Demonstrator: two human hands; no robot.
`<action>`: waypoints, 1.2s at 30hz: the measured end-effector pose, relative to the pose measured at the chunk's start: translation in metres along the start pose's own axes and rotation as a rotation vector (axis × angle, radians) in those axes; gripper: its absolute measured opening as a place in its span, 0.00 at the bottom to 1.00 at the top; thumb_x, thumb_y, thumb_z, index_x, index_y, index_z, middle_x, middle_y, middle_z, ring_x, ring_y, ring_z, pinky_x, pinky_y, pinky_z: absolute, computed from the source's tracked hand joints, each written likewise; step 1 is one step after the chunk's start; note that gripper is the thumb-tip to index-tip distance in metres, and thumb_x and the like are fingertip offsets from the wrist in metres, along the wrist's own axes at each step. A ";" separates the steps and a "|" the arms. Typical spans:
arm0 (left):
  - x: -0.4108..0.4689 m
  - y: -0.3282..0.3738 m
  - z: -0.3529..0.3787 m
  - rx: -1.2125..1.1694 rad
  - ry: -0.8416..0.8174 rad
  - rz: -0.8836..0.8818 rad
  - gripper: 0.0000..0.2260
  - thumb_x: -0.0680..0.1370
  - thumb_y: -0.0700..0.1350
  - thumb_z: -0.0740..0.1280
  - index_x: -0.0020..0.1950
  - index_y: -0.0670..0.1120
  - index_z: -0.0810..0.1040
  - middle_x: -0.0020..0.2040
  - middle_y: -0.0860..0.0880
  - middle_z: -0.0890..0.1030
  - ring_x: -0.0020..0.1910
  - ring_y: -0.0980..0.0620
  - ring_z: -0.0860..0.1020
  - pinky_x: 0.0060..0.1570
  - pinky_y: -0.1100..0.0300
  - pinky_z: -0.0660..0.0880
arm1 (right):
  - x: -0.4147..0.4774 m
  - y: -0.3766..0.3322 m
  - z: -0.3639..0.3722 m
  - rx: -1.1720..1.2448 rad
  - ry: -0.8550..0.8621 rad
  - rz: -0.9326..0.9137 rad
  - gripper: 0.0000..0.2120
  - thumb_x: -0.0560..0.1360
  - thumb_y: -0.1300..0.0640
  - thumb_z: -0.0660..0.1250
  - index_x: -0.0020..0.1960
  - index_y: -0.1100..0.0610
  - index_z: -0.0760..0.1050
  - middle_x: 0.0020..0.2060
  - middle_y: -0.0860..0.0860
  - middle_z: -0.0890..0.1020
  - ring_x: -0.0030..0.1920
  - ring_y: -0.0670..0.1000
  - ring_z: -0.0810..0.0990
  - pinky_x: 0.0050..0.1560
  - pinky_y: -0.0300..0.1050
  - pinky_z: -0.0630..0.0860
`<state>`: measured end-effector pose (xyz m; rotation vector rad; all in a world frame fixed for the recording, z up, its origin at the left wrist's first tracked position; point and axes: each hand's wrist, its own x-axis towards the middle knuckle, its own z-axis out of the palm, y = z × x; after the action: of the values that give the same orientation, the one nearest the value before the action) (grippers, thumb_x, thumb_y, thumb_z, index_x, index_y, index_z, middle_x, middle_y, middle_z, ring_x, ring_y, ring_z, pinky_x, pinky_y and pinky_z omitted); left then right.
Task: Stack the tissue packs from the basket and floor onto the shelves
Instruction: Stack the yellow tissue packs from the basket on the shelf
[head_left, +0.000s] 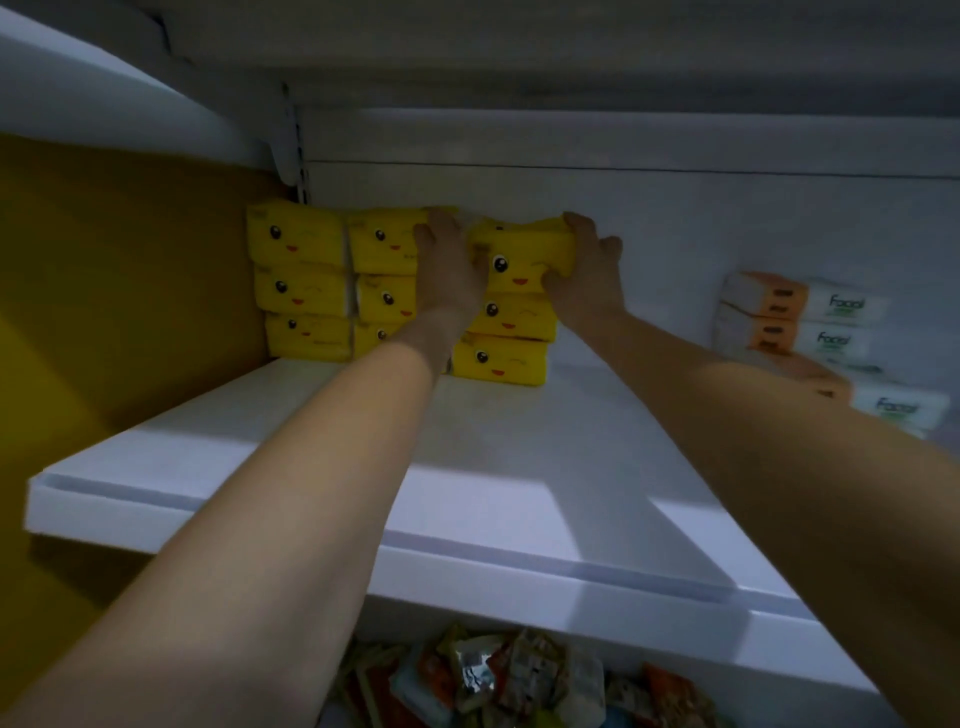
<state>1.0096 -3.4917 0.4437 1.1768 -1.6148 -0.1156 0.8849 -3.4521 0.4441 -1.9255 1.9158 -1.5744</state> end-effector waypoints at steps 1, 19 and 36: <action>0.001 -0.002 0.003 0.059 0.027 -0.007 0.20 0.78 0.41 0.63 0.67 0.34 0.64 0.66 0.36 0.66 0.64 0.39 0.68 0.60 0.54 0.65 | 0.002 0.001 0.003 -0.042 0.022 -0.003 0.31 0.75 0.65 0.60 0.75 0.52 0.53 0.65 0.60 0.62 0.62 0.59 0.69 0.55 0.45 0.68; -0.040 -0.011 -0.041 0.282 -0.266 0.135 0.20 0.80 0.43 0.57 0.72 0.41 0.65 0.69 0.40 0.68 0.68 0.42 0.67 0.64 0.53 0.66 | -0.052 -0.006 -0.021 -0.250 -0.242 -0.177 0.28 0.78 0.58 0.61 0.75 0.56 0.54 0.75 0.55 0.53 0.75 0.53 0.55 0.71 0.44 0.54; -0.298 -0.051 -0.227 0.335 -0.415 0.051 0.21 0.82 0.46 0.56 0.74 0.42 0.62 0.74 0.44 0.63 0.73 0.46 0.60 0.71 0.57 0.54 | -0.340 -0.107 -0.036 -0.396 -0.583 -0.278 0.26 0.80 0.48 0.56 0.75 0.53 0.56 0.75 0.52 0.57 0.75 0.52 0.55 0.74 0.50 0.51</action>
<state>1.1968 -3.1952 0.3026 1.4319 -2.0860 -0.0592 1.0264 -3.1480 0.3194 -2.5190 1.8370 -0.5494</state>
